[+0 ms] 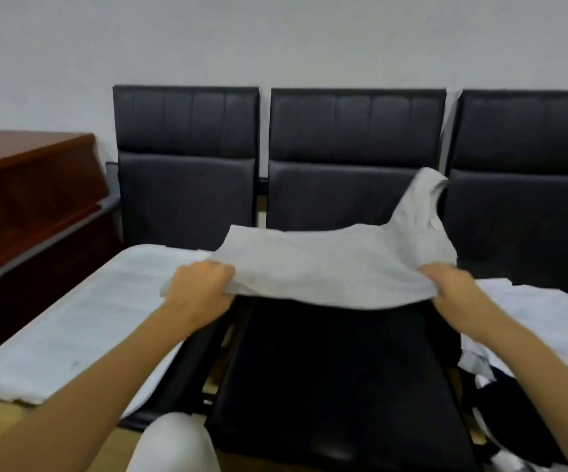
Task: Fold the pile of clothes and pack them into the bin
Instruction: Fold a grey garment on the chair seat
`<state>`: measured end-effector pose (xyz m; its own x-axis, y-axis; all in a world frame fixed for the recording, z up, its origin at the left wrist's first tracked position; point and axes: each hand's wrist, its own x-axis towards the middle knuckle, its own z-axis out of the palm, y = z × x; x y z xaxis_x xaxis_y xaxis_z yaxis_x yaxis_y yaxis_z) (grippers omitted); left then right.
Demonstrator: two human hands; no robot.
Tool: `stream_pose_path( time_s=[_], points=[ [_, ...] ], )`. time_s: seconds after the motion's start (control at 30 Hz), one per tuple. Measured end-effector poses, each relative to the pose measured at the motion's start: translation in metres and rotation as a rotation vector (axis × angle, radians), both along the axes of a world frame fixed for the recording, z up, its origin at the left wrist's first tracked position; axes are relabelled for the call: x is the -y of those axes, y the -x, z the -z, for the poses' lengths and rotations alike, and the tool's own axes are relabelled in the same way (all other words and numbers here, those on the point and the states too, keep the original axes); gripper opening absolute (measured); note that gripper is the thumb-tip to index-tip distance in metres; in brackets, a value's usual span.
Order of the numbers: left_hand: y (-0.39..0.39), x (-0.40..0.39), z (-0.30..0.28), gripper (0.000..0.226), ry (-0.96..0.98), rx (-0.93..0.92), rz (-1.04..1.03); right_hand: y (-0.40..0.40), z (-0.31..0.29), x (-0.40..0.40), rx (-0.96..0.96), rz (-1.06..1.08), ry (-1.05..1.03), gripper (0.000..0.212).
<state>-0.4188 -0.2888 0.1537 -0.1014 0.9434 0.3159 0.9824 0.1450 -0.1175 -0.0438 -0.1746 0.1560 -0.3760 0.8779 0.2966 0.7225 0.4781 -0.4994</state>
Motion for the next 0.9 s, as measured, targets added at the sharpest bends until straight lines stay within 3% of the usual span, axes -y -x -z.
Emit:
stream_pose_path(
  time_s=[0.07,0.13,0.2,0.27,0.37,0.43,0.53,0.6,0.77,0.9],
  points=[
    [-0.006,0.018,0.053,0.031,0.204,-0.023,-0.041,0.002,0.054,0.021,0.006,-0.081,0.259,0.021],
    [-0.008,0.037,0.097,0.053,0.446,0.025,-0.053,-0.007,0.115,0.031,0.285,-0.187,0.416,0.015],
    [-0.007,0.052,0.125,0.068,0.720,0.132,-0.052,-0.019,0.158,0.037,0.510,-0.253,0.642,0.033],
    [-0.008,0.059,0.144,0.073,0.859,0.282,-0.031,-0.024,0.176,0.038,0.552,-0.333,0.805,0.041],
    [-0.020,0.039,0.158,0.064,0.802,0.341,0.027,-0.025,0.161,0.021,0.406,-0.300,0.945,0.033],
    [-0.038,0.010,0.164,0.058,0.763,0.329,0.065,-0.027,0.162,-0.003,0.337,-0.133,0.821,0.038],
    [-0.082,-0.046,0.170,0.052,0.723,0.360,0.157,-0.038,0.188,-0.033,0.445,0.219,0.523,0.033],
    [-0.114,-0.086,0.174,0.043,0.664,0.391,0.233,-0.039,0.202,-0.047,0.402,0.342,0.528,0.028],
    [-0.196,-0.175,0.189,0.026,0.570,0.433,0.421,-0.051,0.210,-0.072,0.244,0.453,0.559,0.064],
    [-0.258,-0.233,0.204,0.048,0.537,0.453,0.529,-0.069,0.208,-0.073,0.098,0.436,0.641,0.077]
  ],
)
